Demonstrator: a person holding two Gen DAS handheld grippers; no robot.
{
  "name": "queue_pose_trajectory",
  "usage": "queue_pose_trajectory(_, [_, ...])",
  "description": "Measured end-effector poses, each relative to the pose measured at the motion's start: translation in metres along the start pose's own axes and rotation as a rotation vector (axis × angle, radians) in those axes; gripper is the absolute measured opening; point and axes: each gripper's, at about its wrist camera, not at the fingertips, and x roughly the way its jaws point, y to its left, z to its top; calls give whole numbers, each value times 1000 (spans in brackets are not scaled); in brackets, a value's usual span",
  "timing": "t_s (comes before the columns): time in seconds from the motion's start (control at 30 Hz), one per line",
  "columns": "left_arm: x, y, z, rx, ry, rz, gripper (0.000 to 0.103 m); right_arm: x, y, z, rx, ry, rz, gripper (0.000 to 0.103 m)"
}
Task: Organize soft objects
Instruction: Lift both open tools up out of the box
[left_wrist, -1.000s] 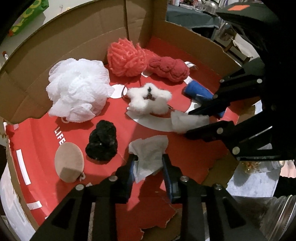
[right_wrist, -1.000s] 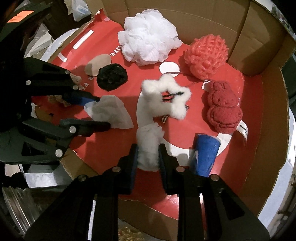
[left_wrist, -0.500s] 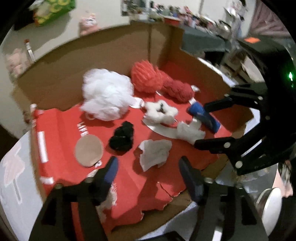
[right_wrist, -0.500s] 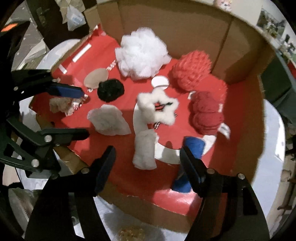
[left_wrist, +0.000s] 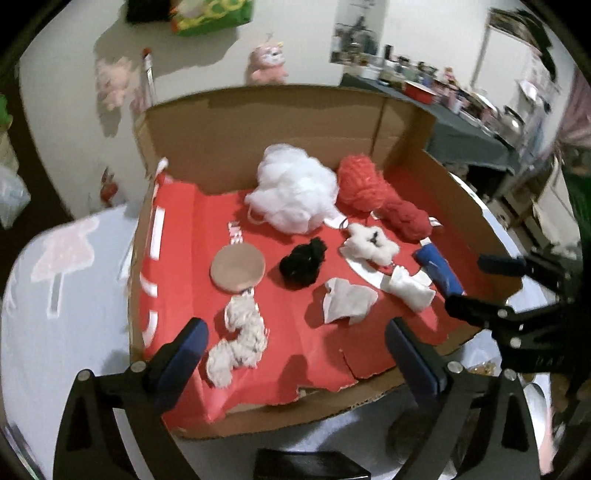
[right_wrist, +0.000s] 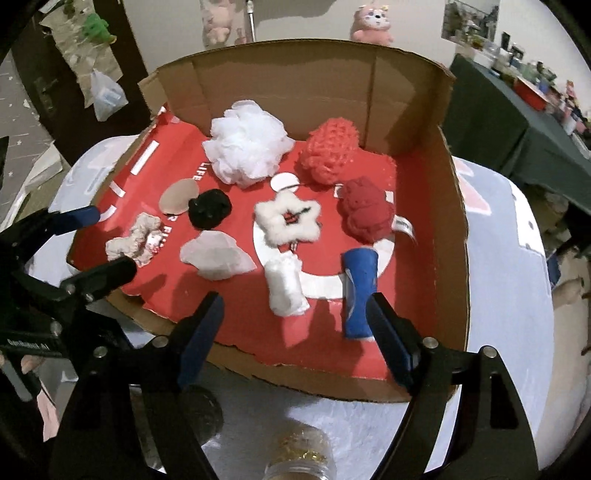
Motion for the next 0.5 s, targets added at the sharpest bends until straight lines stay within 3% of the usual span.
queue_pose_trajectory(0.5, [13, -3, -22, -34, -2, 75, 98, 11, -10, -14, 70, -27, -39, 79])
